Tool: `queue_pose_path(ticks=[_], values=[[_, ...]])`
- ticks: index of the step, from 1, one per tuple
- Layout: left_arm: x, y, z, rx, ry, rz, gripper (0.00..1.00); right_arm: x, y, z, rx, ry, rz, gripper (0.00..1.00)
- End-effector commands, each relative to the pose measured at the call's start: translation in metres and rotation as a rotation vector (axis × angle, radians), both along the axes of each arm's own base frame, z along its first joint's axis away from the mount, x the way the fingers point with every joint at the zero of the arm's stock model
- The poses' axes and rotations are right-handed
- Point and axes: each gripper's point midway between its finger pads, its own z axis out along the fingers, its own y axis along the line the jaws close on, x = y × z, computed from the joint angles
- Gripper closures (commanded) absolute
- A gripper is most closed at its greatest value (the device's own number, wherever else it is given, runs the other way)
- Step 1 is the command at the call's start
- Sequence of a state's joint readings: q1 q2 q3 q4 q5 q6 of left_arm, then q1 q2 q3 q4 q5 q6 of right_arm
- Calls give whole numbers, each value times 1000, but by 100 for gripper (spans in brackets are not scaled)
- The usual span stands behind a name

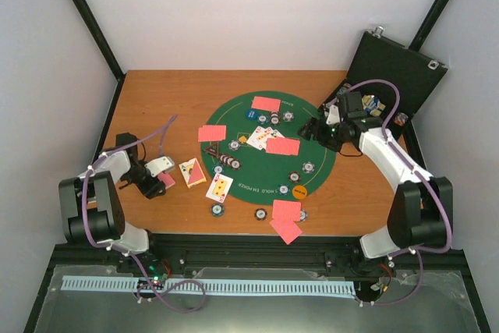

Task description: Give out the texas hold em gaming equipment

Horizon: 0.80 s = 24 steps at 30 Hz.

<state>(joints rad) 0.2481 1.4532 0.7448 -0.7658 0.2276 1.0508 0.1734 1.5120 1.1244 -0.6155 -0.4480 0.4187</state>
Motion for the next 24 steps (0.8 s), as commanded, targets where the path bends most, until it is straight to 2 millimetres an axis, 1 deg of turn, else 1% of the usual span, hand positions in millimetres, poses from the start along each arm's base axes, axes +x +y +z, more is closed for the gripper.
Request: queue_pose_path(ticks=[1,4,5,6,7,8,10,12,14,17,19,21,24], values=[[20,5,-3,20,-44,23,41,-20,-6,8,-3,-11,-15,10],[21,3,-4,14,-42,23,40,-31,-7,10,0,-19,-13,10],[21,2,-4,14,-41,22,39,-35,-8,10,-3,-20,-12,10],[19,0,-4,10,-39,19,35,-38,-9,8,-9,-17,-12,10],[18,-2,-4,7,-35,14,31,-40,-10,8,-15,-18,-12,5],[16,-3,-3,5,-34,8,27,-42,-12,7,-22,-17,-11,2],[15,-5,-1,4,-39,-3,23,-45,-14,9,-33,-21,-10,0],[12,-6,1,2,-39,-18,19,-46,-14,11,-37,-26,-7,0],[9,-7,4,1,-40,-30,13,-46,-14,14,-39,-28,-7,0],[7,-7,7,9,-45,-32,9,-45,-13,19,-35,-33,-2,0],[7,-6,11,12,-52,-37,2,-44,-13,25,-35,-42,-1,0],[6,-7,18,12,-61,-43,1,-43,-14,29,-42,-50,3,0],[12,-6,33,21,-91,-37,0,-43,-17,34,-61,-64,-5,0]])
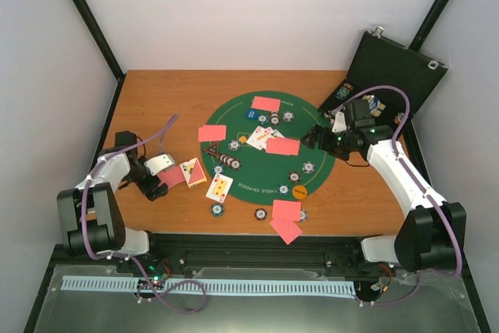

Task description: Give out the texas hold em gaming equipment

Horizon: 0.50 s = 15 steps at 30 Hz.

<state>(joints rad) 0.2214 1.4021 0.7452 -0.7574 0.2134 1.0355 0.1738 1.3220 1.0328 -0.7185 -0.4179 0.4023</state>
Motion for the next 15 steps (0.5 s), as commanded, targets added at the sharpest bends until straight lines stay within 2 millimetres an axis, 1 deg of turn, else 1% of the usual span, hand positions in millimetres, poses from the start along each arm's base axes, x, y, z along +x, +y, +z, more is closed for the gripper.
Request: queue_pose_path(ticks=[1,6,8,12,13,15], values=[[7,-4,28,-9,-44,-26,0,3,-6,21,-34,-60,-2,0],[13,-12,60,-69,-64,-13,0,3,-10,22,-62,-67,-6,0],[15,-18,72,-105,-79,-6,0,4,-16,20,-92,-73,-30,0],[30,-34,103,-231,-156,67,0,10,-42,21,-205,-140,-133,0],[37,-38,112,-268,-185,98,0,14,-55,21,-263,-173,-183,0],[51,-43,127,-341,-242,170,0,17,-75,29,-331,-269,-269,0]])
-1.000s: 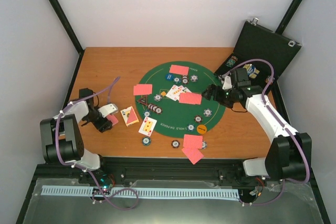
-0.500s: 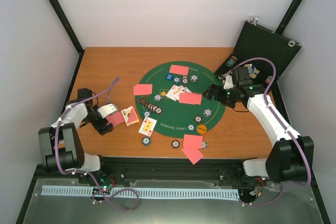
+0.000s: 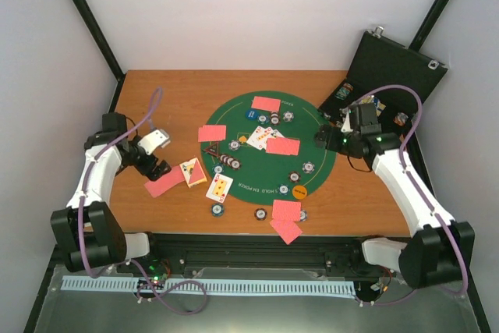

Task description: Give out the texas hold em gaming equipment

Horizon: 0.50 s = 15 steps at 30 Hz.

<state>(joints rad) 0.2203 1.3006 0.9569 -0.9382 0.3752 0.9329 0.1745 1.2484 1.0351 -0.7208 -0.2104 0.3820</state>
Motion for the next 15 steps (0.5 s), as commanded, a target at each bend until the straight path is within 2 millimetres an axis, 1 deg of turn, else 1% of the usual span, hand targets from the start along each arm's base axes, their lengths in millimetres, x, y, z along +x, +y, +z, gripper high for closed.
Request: queue_pose_path(ticks=[1,2,3,5,7,9,12,14,15], values=[[31,-22,49,-229,-132,148,0,8,-51,20,-190,-224,-196,0],[38,-23,55,-262,-156,187,0,7,-59,22,-220,-283,-221,0],[45,-22,60,-289,-185,222,0,5,-67,30,-246,-356,-254,0],[58,-20,69,-336,-243,291,0,2,-82,37,-294,-450,-313,0],[72,-16,79,-374,-320,341,0,1,-94,38,-344,-498,-360,0],[83,-10,85,-405,-400,402,0,0,-106,31,-390,-514,-414,0],[88,-2,88,-458,-538,484,0,-2,-122,22,-507,-574,-444,0],[87,-3,82,-502,-594,507,0,-7,-134,20,-556,-623,-506,0],[86,-2,75,-522,-609,521,0,-8,-134,18,-560,-662,-503,0]])
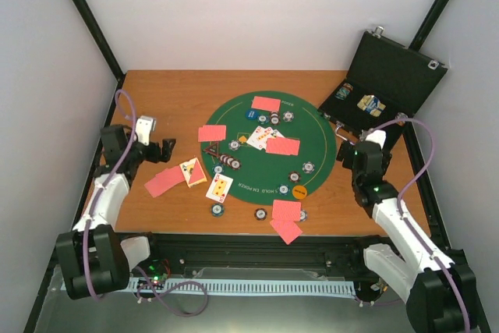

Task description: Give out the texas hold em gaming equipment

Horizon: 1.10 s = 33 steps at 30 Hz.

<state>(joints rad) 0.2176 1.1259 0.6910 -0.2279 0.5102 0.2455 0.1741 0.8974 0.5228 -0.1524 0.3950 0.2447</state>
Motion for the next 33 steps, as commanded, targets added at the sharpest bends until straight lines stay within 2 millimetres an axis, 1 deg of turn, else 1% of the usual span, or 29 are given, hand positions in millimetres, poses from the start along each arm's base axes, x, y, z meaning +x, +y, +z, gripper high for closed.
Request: queue_pose_path(ticks=[1,3,4,5,7,9,12,14,15,17,18,19,20,21,22,23,24,25,26,28,29,30,31,32,33], values=[[19,5,23,-127,-243,114,0,1,-27,30,-130,-272,-117,0],[20,4,9,-149,-270,126,0,-3,-27,26,-121,-347,-118,0],[22,5,-2,-145,-268,135,0,-4,-30,21,-111,-364,-140,0],[24,6,-13,-140,-260,150,0,-5,-36,10,-106,-351,-180,0],[30,9,-20,-144,-267,167,0,-5,-44,-1,-96,-347,-242,0],[33,9,-22,-142,-276,176,0,-2,-48,-9,-111,-340,-265,0],[31,11,-9,-85,-370,199,0,7,-48,-18,-132,-331,-270,0],[29,9,-8,-59,-404,188,0,15,-48,-18,-144,-337,-266,0],[31,9,-11,-48,-406,188,0,21,-47,-16,-143,-346,-262,0],[36,12,-12,-52,-392,206,0,33,-42,-15,-178,-335,-220,0],[37,13,-12,-67,-397,220,0,41,-36,-16,-186,-328,-175,0],[37,14,-11,-75,-415,229,0,46,-31,-17,-190,-323,-135,0],[34,14,-14,-75,-431,243,0,51,-26,-21,-195,-316,-94,0],[33,15,-17,-72,-444,255,0,55,-20,-24,-200,-315,-47,0],[33,18,-16,-68,-474,276,0,58,-12,-26,-218,-313,14,0],[33,19,-21,-68,-476,290,0,61,-1,-28,-230,-315,84,0],[34,19,-27,-58,-473,299,0,63,5,-28,-232,-322,122,0],[35,17,-30,-36,-467,311,0,62,4,-29,-221,-325,132,0],[38,14,-33,-12,-445,317,0,61,5,-31,-198,-330,173,0],[52,16,-41,13,-389,345,0,62,21,-39,-186,-338,306,0],[61,22,-45,19,-335,379,0,66,22,-46,-180,-301,314,0],[65,25,-42,10,-344,396,0,72,18,-44,-171,-299,291,0],[63,26,-43,13,-339,399,0,76,12,-50,-149,-265,270,0],[63,26,-42,11,-345,400,0,80,7,-48,-122,-268,264,0],[63,26,-42,11,-341,400,0,80,5,-49,-117,-264,261,0]])
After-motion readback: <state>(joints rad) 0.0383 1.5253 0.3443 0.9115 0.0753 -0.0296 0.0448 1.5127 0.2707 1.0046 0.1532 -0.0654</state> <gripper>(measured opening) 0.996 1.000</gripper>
